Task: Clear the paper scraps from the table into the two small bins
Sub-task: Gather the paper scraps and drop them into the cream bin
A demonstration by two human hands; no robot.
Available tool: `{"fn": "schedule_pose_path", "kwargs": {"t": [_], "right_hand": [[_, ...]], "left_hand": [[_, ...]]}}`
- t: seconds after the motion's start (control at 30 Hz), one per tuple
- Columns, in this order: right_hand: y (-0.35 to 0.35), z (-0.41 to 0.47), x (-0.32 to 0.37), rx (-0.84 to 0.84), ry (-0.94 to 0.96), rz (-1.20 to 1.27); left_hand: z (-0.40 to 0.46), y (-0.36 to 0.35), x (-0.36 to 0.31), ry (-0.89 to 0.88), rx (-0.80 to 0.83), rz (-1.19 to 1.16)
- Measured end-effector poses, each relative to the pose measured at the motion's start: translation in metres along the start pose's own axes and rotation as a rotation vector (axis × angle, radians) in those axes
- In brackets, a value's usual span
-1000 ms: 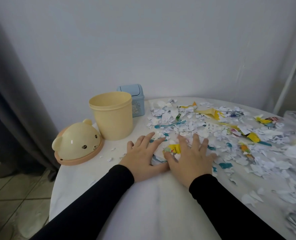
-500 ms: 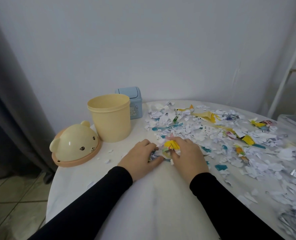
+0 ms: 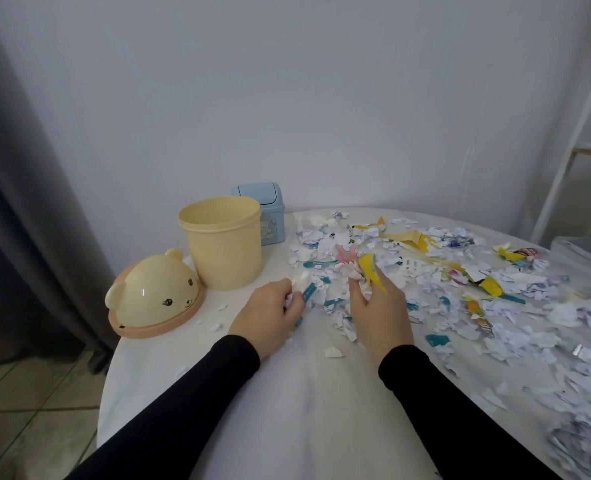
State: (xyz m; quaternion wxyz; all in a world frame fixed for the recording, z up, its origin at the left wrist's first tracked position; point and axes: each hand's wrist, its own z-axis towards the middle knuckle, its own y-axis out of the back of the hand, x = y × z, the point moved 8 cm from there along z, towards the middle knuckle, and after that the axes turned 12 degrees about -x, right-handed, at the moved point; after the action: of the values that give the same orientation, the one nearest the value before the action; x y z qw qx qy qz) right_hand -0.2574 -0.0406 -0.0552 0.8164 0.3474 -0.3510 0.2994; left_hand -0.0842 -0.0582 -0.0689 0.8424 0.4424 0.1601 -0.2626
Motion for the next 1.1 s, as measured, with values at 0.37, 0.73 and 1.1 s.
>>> {"fn": "schedule_pose_path", "kwargs": {"t": [0.37,0.73,1.1], "right_hand": [[-0.011,0.029,0.034,0.076,-0.13,0.115],[-0.046,0.053,0.075,0.172,0.001,0.005],[-0.099,0.102,0.163,0.169,0.09,0.233]], "left_hand": [[0.003,0.023,0.016,0.367,-0.209,-0.552],[0.021,0.06,0.013,0.39,-0.421,-0.758],[0.105,0.135,0.028,0.309,-0.628,-0.891]]}}
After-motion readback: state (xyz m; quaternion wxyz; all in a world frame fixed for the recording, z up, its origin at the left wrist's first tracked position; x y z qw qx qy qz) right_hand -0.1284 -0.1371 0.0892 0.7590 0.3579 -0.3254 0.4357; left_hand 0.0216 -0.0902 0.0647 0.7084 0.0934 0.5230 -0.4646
